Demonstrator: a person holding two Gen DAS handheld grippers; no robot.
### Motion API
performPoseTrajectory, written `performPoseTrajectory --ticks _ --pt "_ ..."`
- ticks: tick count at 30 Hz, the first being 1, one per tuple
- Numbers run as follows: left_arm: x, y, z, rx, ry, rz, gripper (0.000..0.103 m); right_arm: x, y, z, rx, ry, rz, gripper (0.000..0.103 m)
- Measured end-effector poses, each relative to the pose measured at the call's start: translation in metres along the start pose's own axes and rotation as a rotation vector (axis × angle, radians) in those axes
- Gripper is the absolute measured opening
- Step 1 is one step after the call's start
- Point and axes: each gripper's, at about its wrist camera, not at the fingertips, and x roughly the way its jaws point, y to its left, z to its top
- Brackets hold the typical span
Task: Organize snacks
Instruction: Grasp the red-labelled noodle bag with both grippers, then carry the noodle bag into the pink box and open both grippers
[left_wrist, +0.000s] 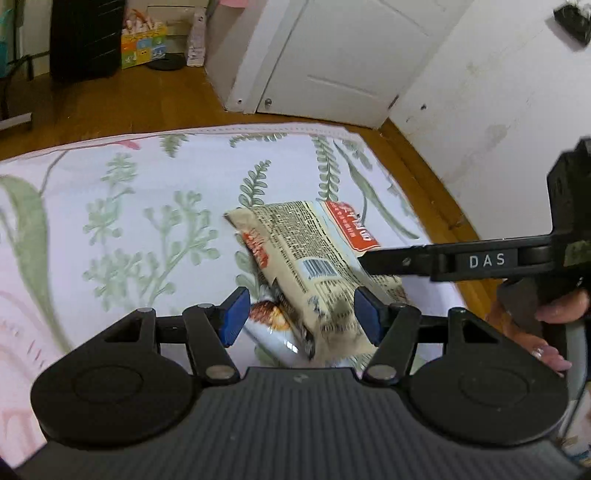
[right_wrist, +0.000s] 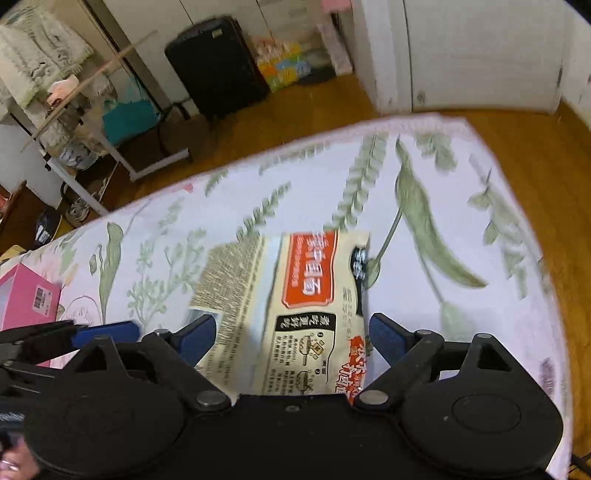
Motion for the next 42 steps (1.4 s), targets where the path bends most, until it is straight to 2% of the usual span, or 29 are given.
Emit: performPoseTrajectory --ticks 2,4,6,7,11,13,17,22,29,32,35,42 --pt "0.018 -0.005 0.001 0.022 0.032 0.021 0.061 0.014 -0.005 -0.001 0.018 0.035 0.016 0.093" --pt "0.025 -0.008 0.001 0.029 0.041 0.007 0.058 0.02 -0.007 -0.004 0.034 0.052 0.036 0.092" --pt "0.025 -0.013 0.0 0.061 0.047 -0.027 0.053 0.016 -0.002 -0.007 0.033 0.044 0.051 0.082" --pt "0.022 -0.016 0.001 0.072 0.048 -0.041 0.053 0.016 0.0 -0.006 0.019 0.051 0.07 0.082" --pt "0.015 -0.031 -0.001 0.17 0.061 0.035 0.053 0.009 0.023 -0.009 -0.051 0.077 0.024 0.067" --pt "0.005 -0.029 -0.002 0.177 0.051 0.052 0.053 0.002 0.028 -0.011 -0.061 0.086 0.035 0.064" --pt "-0.025 -0.019 -0.005 0.177 0.031 0.066 0.053 -0.013 0.048 -0.019 -0.095 0.083 0.071 0.059" --pt "-0.07 -0.013 -0.023 0.208 0.017 0.098 0.053 -0.033 0.075 -0.037 -0.125 0.074 0.115 0.059" --pt "-0.129 0.01 -0.064 0.187 0.043 0.148 0.053 -0.036 0.124 -0.072 -0.158 0.14 0.185 0.057" --pt "-0.158 0.025 -0.082 0.153 0.034 0.178 0.053 -0.037 0.153 -0.085 -0.192 0.161 0.22 0.057" --pt "-0.188 0.038 -0.096 0.149 0.014 0.22 0.053 -0.039 0.187 -0.092 -0.279 0.173 0.257 0.055" --pt "-0.258 0.079 -0.114 0.092 -0.063 0.314 0.053 -0.045 0.267 -0.093 -0.413 0.183 0.325 0.055"
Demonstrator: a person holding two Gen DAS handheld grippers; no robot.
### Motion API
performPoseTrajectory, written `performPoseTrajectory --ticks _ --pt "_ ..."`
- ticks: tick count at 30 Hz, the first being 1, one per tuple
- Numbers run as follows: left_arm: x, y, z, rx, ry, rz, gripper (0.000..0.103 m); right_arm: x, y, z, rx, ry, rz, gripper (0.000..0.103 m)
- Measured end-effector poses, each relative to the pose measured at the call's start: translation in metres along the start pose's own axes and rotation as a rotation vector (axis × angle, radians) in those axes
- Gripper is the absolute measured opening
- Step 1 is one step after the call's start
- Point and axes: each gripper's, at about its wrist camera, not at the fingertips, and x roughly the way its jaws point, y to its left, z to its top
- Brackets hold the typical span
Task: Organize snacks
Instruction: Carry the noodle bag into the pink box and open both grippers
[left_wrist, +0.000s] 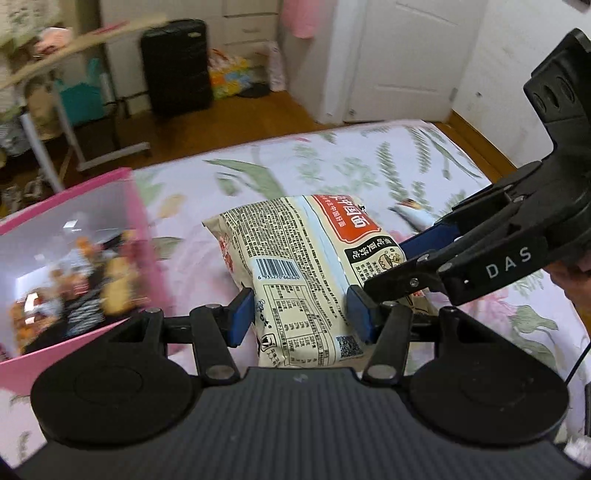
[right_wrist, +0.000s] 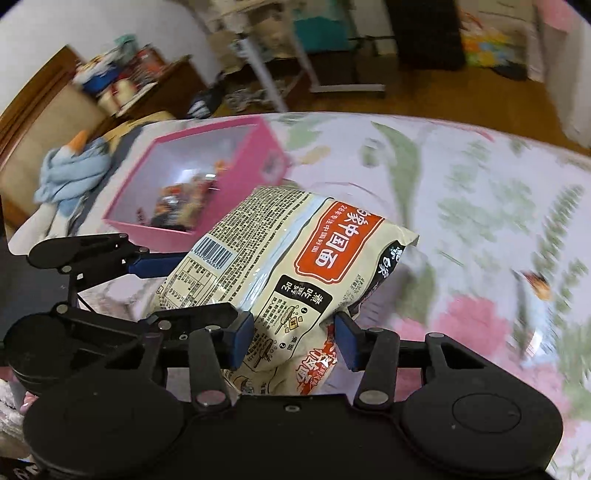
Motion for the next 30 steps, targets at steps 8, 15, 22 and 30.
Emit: performPoseTrajectory --ticks 8,15,22,30 --pt "-0.067 0.073 -0.012 -0.042 -0.089 0.163 0.053 0.026 0.077 0.044 -0.099 -0.024 0.132 0.054" --pt "-0.08 0.144 -0.011 -0.11 -0.097 0.272 0.053 0.069 0.121 0.084 -0.144 -0.08 0.208 0.053" --pt "-0.055 0.21 -0.01 -0.142 -0.046 0.308 0.053 0.126 0.134 0.111 -0.112 -0.074 0.242 0.053" --pt "-0.017 0.251 -0.013 -0.167 -0.02 0.367 0.056 0.166 0.147 0.121 -0.163 -0.077 0.21 0.053"
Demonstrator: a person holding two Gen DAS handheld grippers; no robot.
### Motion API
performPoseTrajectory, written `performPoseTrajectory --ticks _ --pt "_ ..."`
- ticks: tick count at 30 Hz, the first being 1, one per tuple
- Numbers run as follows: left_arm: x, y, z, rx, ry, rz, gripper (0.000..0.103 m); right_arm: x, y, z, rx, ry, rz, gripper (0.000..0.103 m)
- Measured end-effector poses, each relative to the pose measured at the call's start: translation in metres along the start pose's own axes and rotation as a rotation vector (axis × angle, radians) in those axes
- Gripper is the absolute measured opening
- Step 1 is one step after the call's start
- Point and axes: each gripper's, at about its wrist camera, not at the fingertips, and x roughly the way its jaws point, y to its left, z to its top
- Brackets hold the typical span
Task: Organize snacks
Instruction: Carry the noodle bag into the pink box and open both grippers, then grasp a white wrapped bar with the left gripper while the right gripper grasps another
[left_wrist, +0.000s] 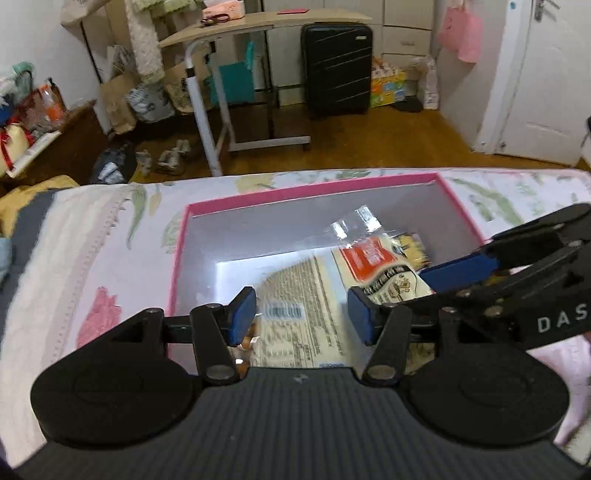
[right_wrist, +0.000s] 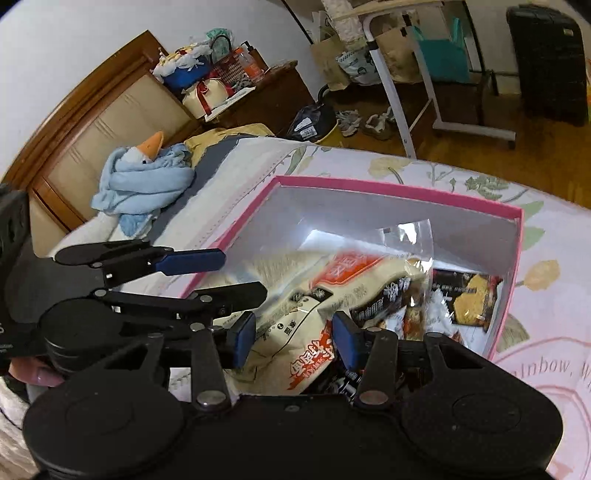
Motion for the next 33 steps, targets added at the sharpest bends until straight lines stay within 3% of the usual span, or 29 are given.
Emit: performPoseTrajectory --ticks 4,8,17,25,33 --pt "-0.008 -0.014 -0.011 0.06 -0.01 0.037 0.058 -0.012 0.009 -0.007 -0.085 -0.01 -0.048 0.054" --pt "-0.027 -0.029 -0.018 0.065 -0.02 0.023 0.058 -0.043 0.016 -0.013 -0.132 -0.017 -0.092 0.055" --pt "-0.087 -0.08 -0.004 0.086 -0.056 -0.117 0.059 -0.154 0.012 -0.055 -0.193 -0.089 -0.166 0.058" --pt "-0.101 -0.161 0.006 0.187 -0.032 -0.281 0.059 -0.234 -0.032 -0.114 -0.135 -0.136 -0.294 0.06" --pt "-0.058 -0.259 0.0 0.258 0.027 -0.427 0.059 -0.269 -0.112 -0.177 0.085 -0.225 -0.367 0.065"
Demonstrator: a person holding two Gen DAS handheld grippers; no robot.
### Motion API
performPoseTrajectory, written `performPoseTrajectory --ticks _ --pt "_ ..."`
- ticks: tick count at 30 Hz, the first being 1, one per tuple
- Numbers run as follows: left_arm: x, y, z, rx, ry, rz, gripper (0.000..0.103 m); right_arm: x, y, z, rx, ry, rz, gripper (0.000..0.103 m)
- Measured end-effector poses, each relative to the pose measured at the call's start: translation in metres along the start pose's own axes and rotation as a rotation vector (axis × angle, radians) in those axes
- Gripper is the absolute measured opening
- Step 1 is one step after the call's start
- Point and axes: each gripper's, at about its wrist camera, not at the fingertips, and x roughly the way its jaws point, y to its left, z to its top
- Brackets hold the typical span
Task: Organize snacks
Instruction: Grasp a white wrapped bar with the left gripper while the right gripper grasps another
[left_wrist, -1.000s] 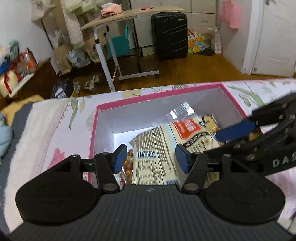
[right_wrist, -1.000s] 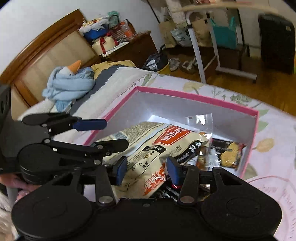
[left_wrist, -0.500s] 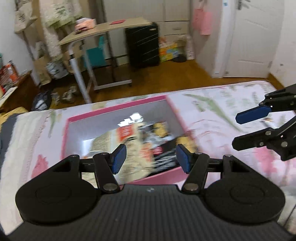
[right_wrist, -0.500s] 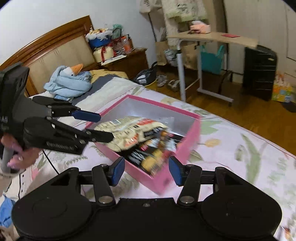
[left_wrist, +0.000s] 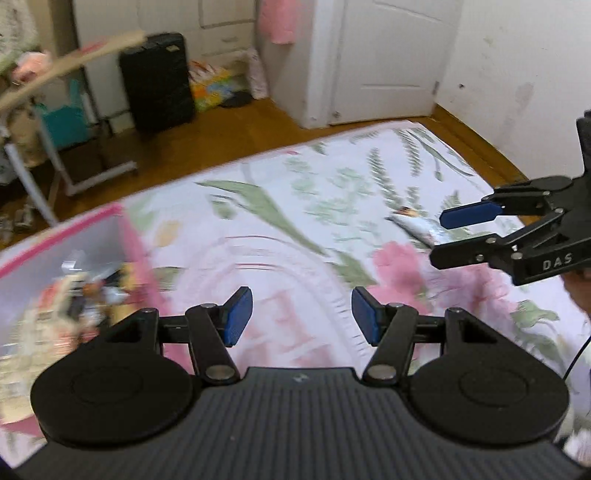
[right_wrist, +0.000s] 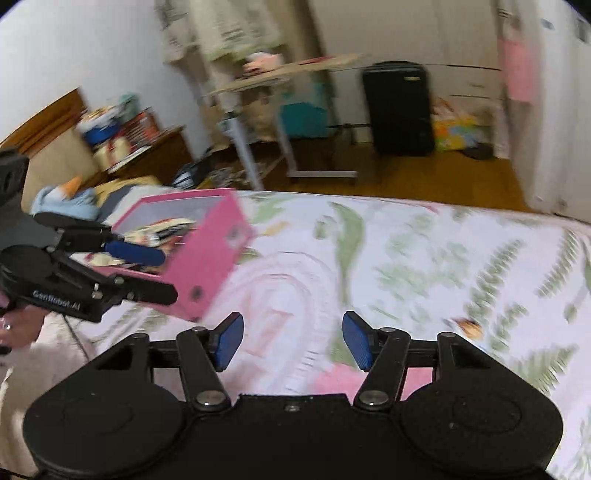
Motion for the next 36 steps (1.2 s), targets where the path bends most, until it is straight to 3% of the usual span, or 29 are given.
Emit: performPoseTrajectory --ticks 11,14,19,23,24,28,36 --pt "0.133 -0.075 0.034 -0.085 0.028 -0.192 0.057 0.033 -0.102 -0.055 0.038 -0.018 -0.246 0.065" --pt "0.163 -0.09 0.042 -0.103 0.019 -0.21 0.057 0.048 -0.117 -0.066 0.016 -0.015 -0.274 0.065" --pt "0.209 -0.104 0.046 -0.173 0.067 -0.235 0.055 0.062 -0.129 -0.078 0.061 -0.061 -0.252 0.065" --pt "0.235 -0.1 0.045 -0.264 0.101 -0.238 0.039 0.073 -0.112 -0.075 -0.048 -0.028 -0.358 0.047" --pt "0.238 -0.097 0.045 -0.288 0.105 -0.256 0.038 0.074 -0.108 -0.075 -0.061 -0.024 -0.379 0.042" --pt "0.239 -0.089 0.044 -0.349 0.117 -0.328 0.029 0.075 -0.106 -0.07 0.007 -0.028 -0.387 0.04" --pt "0.209 -0.081 0.031 -0.37 0.136 -0.336 0.029 0.068 -0.076 -0.069 0.096 0.0 -0.363 0.039"
